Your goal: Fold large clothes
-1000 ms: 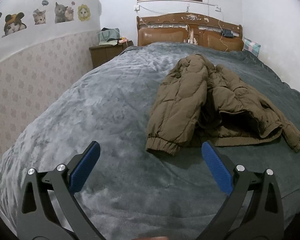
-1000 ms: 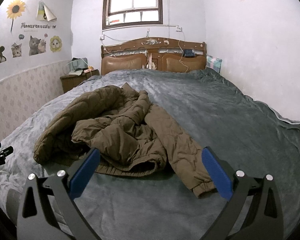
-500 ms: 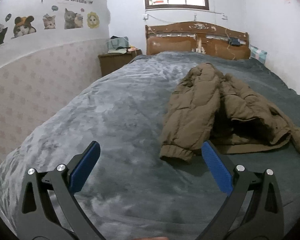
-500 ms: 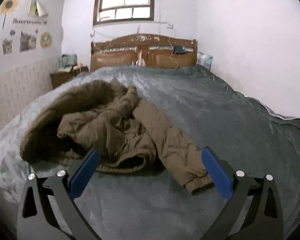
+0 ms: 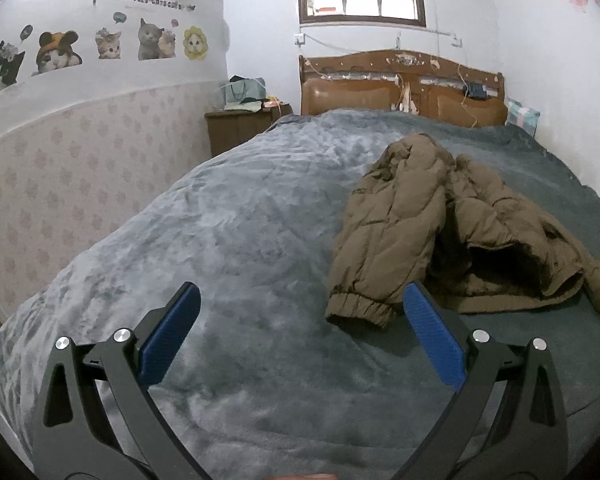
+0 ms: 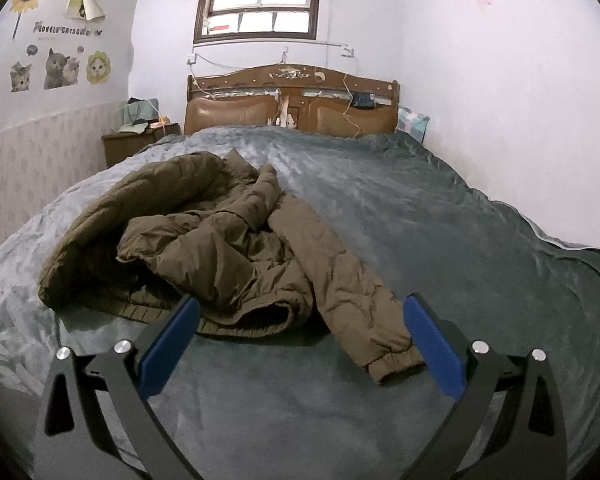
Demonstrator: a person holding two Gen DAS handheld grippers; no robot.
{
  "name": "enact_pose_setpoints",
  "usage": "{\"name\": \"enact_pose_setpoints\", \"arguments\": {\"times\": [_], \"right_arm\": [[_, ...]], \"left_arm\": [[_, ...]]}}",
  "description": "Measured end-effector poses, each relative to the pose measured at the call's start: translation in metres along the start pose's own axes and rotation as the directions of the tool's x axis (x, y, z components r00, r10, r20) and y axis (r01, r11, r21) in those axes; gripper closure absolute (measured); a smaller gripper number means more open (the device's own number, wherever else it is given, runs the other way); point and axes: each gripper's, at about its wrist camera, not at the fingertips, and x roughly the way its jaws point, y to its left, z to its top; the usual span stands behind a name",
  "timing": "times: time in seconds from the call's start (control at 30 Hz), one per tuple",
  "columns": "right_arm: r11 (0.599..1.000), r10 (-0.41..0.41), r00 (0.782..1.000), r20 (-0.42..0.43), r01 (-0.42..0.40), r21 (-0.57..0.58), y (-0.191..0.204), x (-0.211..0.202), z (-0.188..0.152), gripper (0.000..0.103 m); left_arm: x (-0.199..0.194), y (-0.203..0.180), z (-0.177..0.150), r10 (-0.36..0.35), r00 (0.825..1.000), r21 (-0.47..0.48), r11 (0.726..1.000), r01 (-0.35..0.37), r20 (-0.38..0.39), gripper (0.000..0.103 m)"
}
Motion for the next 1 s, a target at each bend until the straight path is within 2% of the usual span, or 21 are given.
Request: {"name": "enact_pose_setpoints", "arguments": {"times": [1.0], "right_arm": [[1.0,0.004,1.0,-0.012,-0.003,0.014,-0.0026,0.0063,-0.0008,0.002]], "left_arm": [[0.0016,0.0002,0.0023,-0.002,1.0,-0.021,1.0,0.002,-0.001,0.003]]}}
